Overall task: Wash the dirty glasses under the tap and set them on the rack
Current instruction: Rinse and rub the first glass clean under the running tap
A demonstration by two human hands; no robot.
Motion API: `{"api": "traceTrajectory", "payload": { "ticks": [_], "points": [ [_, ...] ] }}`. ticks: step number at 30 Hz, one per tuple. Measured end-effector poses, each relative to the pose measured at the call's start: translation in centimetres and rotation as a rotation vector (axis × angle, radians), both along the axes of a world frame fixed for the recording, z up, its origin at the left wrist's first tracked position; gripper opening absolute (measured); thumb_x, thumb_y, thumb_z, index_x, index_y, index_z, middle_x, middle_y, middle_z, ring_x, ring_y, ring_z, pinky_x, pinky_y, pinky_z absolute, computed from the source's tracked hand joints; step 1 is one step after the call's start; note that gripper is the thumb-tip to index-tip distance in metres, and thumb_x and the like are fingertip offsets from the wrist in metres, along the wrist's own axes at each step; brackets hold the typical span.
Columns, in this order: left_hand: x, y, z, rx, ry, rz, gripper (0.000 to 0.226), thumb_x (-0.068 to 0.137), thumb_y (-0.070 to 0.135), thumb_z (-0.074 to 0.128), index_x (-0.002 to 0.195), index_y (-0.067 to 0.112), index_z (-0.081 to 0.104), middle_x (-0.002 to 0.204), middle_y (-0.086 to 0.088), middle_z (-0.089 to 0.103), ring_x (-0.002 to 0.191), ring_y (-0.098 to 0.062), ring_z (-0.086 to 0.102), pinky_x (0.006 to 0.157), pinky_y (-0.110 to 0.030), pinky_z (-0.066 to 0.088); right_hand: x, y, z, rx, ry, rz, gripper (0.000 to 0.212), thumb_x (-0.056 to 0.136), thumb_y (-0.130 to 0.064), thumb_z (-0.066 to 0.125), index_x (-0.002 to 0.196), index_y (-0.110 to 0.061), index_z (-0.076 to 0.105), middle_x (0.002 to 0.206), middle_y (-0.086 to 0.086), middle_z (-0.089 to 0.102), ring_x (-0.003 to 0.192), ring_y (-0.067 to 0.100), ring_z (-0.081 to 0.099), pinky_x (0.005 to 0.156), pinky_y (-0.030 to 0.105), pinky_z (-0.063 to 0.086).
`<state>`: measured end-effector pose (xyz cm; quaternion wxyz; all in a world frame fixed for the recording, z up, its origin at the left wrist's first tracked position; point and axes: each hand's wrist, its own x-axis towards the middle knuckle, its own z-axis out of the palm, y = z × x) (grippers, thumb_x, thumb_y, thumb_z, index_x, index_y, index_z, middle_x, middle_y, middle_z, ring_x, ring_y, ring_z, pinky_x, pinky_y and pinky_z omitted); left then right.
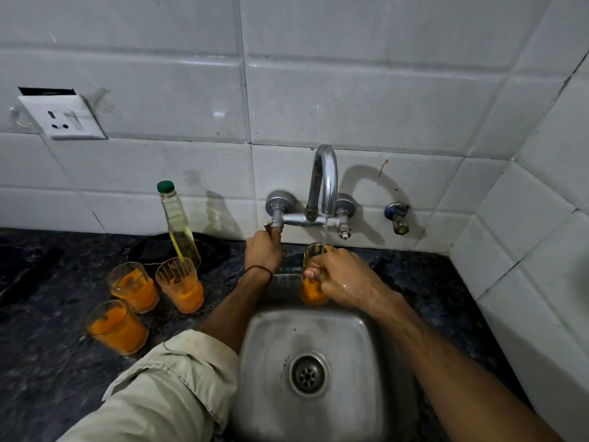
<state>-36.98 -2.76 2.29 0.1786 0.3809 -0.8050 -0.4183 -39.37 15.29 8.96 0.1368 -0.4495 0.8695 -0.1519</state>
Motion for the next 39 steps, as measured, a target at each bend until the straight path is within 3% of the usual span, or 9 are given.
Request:
{"api": "traceTrajectory", "payload": {
  "ticks": [8,12,15,20,23,26,29,34,39],
  "points": [
    [5.0,2.6,-1.5,0.752,0.065,-0.701,0.064,0.087,0.066,0.041,0.117,0.015,0.067,0.115,-0.006,0.072,0.11,-0.019,0.067,0.092,-0.032,0.053,-1.9,1.0,0.4,-0.173,-0.323,-0.028,0.017,0.099,-0.025,0.057,0.089,-0.017,0.068,0.092,0.0,0.067,0.09,0.015,0.063,0.09,0.041,0.051],
    [5.5,3.3,-1.4,0.754,0.145,-0.79,0.047,0.076,0.04,0.079,0.115,0.016,0.067,0.111,-0.004,0.073,0.105,-0.02,0.068,0.093,-0.033,0.053,-1.7,1.7,0.6,-0.197,-0.487,0.006,0.024,0.102,-0.027,0.051,0.089,-0.013,0.067,0.09,0.004,0.068,0.088,0.016,0.064,0.086,0.037,0.05],
    [4.8,5.0,-0.9,0.6,0.157,-0.694,0.034,0.076,0.012,0.079,0.105,0.02,0.064,0.096,-0.001,0.071,0.093,-0.021,0.068,0.086,-0.033,0.057,-1.1,1.3,0.2,-0.197,-0.486,-0.029,0.025,0.104,-0.029,0.048,0.091,-0.016,0.065,0.088,0.002,0.066,0.085,0.015,0.062,0.087,0.037,0.05],
    [4.4,9.4,-1.8,-0.015,0.168,-0.278,0.05,0.072,0.031,0.08,0.113,0.025,0.054,0.09,0.016,0.06,0.079,0.002,0.056,0.066,-0.017,0.044,0.2,-1.3,-1.1,-0.173,-0.228,-0.239,0.038,0.1,-0.038,0.052,0.071,-0.015,0.062,0.069,0.001,0.065,0.071,0.018,0.065,0.081,0.04,0.054],
    [4.0,7.9,-2.2,0.186,0.164,-0.42,0.043,0.075,0.022,0.078,0.113,0.02,0.057,0.098,0.006,0.068,0.082,-0.004,0.064,0.069,-0.015,0.05,-0.3,-0.2,-0.7,-0.14,-0.231,-0.096,0.033,0.099,-0.033,0.056,0.071,-0.016,0.061,0.067,-0.005,0.061,0.068,0.011,0.06,0.073,0.032,0.049],
    [4.3,4.7,-2.3,0.586,0.143,-0.757,0.038,0.077,0.011,0.078,0.112,0.02,0.067,0.106,-0.003,0.073,0.102,-0.019,0.068,0.095,-0.037,0.052,-0.3,1.6,-0.1,-0.151,-0.461,0.026,0.031,0.099,-0.029,0.058,0.069,-0.023,0.06,0.063,-0.013,0.06,0.061,-0.002,0.056,0.069,0.019,0.046],
    [4.4,4.9,-2.5,0.51,0.126,-0.651,0.043,0.072,0.016,0.079,0.113,0.018,0.064,0.104,-0.003,0.072,0.099,-0.021,0.068,0.096,-0.047,0.053,0.1,1.4,-0.9,-0.203,-0.481,-0.014,0.027,0.1,-0.022,0.056,0.074,-0.024,0.06,0.074,-0.011,0.06,0.074,0.004,0.057,0.077,0.029,0.049],
    [4.5,9.0,-2.8,-0.042,0.037,-0.223,0.045,0.074,0.032,0.071,0.113,0.021,0.05,0.102,-0.002,0.068,0.094,-0.023,0.065,0.082,-0.043,0.056,1.6,-0.7,-3.2,-0.229,-0.355,-0.226,0.023,0.1,-0.022,0.054,0.079,-0.021,0.059,0.087,0.005,0.069,0.086,0.021,0.066,0.084,0.042,0.053],
    [5.2,6.2,-2.5,0.497,0.101,-0.601,0.039,0.078,0.018,0.079,0.111,0.023,0.06,0.104,0.0,0.071,0.098,-0.016,0.068,0.087,-0.032,0.054,0.5,1.6,-2.3,-0.286,-0.394,-0.048,0.027,0.099,-0.016,0.056,0.073,-0.022,0.056,0.074,-0.007,0.058,0.071,0.005,0.054,0.072,0.027,0.044]
  ]
}}
